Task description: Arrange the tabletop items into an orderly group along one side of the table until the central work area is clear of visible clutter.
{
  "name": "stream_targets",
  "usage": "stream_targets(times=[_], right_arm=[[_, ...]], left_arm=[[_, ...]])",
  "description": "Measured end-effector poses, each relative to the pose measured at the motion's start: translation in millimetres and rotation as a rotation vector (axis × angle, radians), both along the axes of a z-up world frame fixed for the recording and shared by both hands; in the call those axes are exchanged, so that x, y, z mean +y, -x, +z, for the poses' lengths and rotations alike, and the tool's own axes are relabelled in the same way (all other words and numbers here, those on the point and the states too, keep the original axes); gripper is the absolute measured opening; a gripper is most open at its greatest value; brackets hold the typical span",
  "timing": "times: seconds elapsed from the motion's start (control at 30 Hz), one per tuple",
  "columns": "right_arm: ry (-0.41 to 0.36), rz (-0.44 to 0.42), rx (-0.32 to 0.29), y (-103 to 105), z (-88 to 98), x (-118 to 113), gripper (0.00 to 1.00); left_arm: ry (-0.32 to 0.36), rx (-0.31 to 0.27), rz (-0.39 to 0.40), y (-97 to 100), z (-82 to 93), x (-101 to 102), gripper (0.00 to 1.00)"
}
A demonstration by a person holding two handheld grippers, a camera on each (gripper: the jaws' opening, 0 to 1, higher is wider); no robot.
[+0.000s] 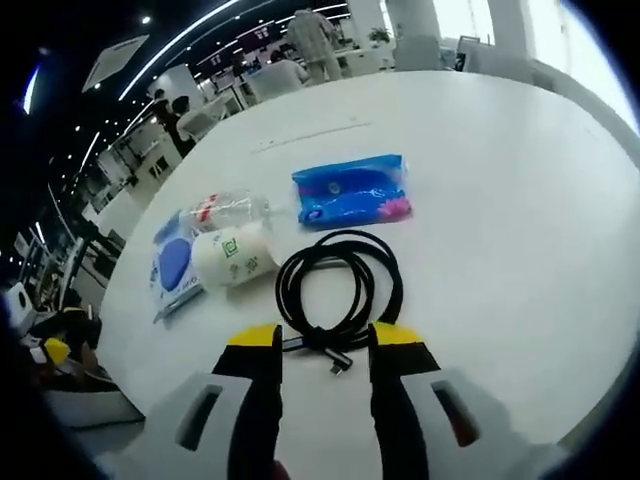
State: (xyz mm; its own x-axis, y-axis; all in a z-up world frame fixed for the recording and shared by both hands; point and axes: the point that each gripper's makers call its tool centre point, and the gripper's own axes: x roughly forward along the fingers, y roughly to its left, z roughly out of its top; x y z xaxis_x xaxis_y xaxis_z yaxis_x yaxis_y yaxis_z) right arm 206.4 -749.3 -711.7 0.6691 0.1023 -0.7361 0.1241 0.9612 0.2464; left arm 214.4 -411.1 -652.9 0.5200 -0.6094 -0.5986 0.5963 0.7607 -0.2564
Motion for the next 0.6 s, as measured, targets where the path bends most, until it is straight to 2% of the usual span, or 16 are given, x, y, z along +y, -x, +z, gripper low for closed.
stream_targets(times=[0.13,0.27,0.4,0.6], right_arm=[[-0.010,0.008,-0.006,4.0,-2.9,0.0,0.37],[-0.025,-0.013,-0.025,13.8,2.0,2.7,0.39],[-0.039,-0.011,-0.048,20.4,6.6,9.2,0.45],[-0.032,0.006,-0.048,32.4,4.6,15.6,0.51]], left_arm=[[0.000,-0.003,-0.006,1.2,0.4,-1.2,0.69],[0.012,-0.006,0.000,1.2,1.8,-0.3,0.69],[0.027,0.017,0.008,0.7,0.0,0.0,0.68],[0.022,0.027,0.002,2.5,-2.1,-1.8,0.68]])
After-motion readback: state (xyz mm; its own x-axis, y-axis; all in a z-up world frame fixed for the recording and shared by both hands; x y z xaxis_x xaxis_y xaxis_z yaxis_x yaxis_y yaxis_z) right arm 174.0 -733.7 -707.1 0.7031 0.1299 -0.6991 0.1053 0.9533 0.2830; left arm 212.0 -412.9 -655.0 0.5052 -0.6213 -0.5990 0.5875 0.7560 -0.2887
